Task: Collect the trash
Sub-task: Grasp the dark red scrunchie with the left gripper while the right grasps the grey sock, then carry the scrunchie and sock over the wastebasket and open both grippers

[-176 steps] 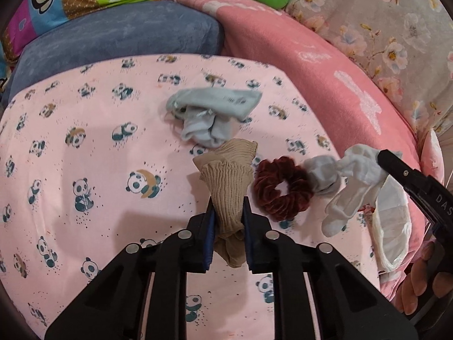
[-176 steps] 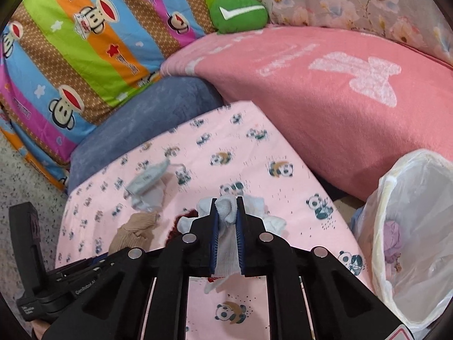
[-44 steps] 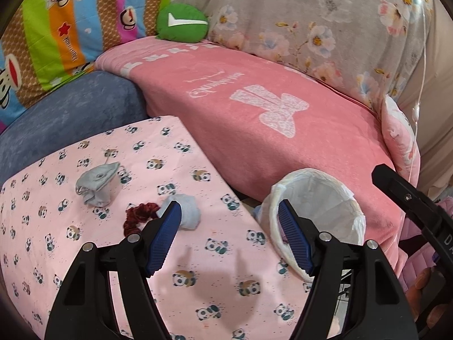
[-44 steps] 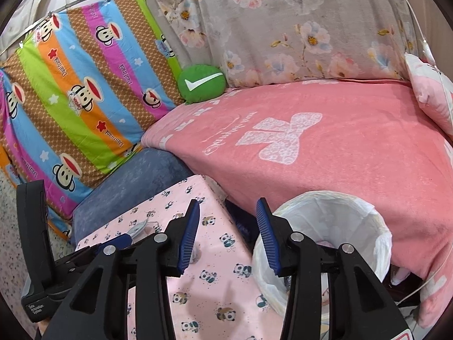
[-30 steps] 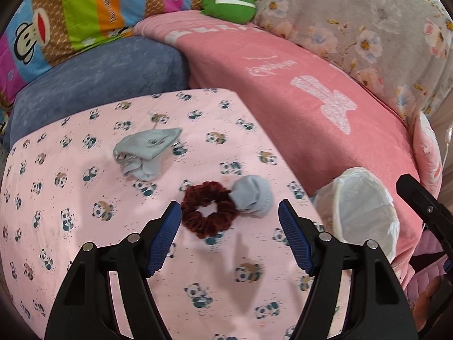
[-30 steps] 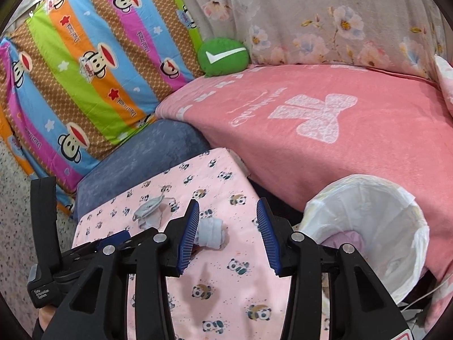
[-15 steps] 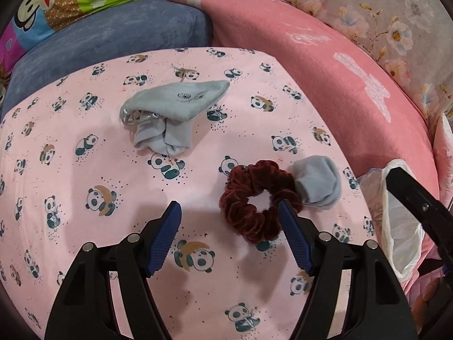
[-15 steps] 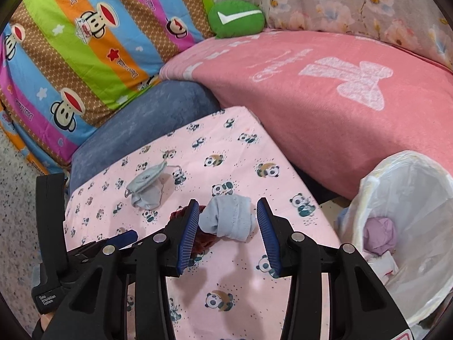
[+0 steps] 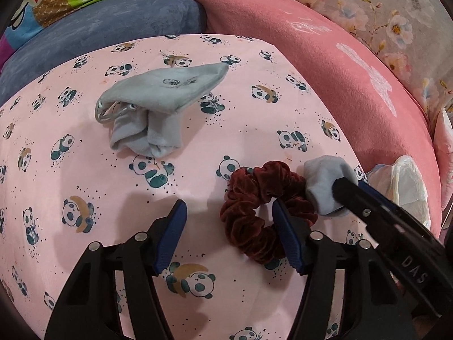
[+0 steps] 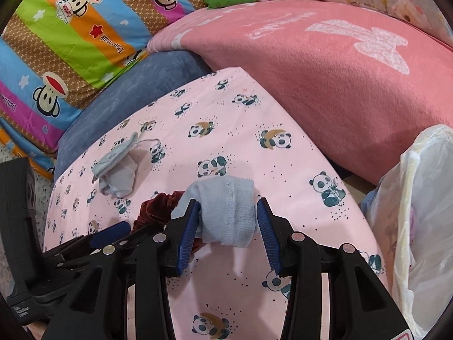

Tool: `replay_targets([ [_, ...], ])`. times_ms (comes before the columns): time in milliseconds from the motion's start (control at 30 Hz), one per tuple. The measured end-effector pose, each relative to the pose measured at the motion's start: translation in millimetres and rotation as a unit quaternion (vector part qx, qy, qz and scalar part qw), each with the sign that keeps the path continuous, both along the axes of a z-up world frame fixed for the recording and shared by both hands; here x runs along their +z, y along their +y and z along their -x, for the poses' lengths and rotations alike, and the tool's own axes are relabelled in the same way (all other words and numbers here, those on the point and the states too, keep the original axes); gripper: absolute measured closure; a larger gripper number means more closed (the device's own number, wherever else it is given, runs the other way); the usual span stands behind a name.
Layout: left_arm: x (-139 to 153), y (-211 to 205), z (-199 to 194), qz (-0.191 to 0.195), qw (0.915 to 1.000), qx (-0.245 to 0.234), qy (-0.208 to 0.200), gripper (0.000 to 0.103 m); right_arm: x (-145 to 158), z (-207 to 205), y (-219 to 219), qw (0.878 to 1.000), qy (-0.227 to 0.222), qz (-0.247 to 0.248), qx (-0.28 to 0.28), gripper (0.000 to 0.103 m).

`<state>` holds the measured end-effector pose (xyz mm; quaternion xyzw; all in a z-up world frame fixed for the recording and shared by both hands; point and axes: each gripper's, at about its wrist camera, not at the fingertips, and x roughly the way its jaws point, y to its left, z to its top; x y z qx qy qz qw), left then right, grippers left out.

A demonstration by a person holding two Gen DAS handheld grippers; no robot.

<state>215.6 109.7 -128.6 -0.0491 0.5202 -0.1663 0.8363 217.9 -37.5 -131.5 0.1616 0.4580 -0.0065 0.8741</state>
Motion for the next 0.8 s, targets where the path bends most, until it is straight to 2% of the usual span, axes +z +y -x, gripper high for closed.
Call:
replay_targets([
  [100,0,-5,-3,-0.003,1.0000,-0.004,-0.004,0.057,-5,-1,0,1.000,0.002,-0.002,0.000,0.061],
  [233,-1,-8,-5,0.014,0.9997,-0.016,0.009,0.086,-5,0,0,1.000,0.001,-0.007,0.000,0.067],
  [267,-1,-8,-4,0.014,0.9998,-0.014,0.008,0.087,-5,1,0,1.000,0.001,-0.007,0.001,0.068],
  [333,3,-10,-1,0.012,0.9998,-0.015,0.002,0.088,1,4,-1,1.000,-0.003,-0.006,0.001,0.077],
  [433,14,-10,3,0.016,0.9997,-0.015,-0.007,0.089,13,9,-3,1.000,-0.016,-0.006,0.001,0.084],
  [600,47,-12,13,0.021,0.9987,-0.019,-0.042,0.090,39,23,-8,0.999,-0.049,-0.007,-0.006,0.086],
  [800,97,-21,29,0.031,0.9946,-0.028,-0.094,0.090,90,48,-21,0.994,-0.107,-0.004,-0.018,0.086],
])
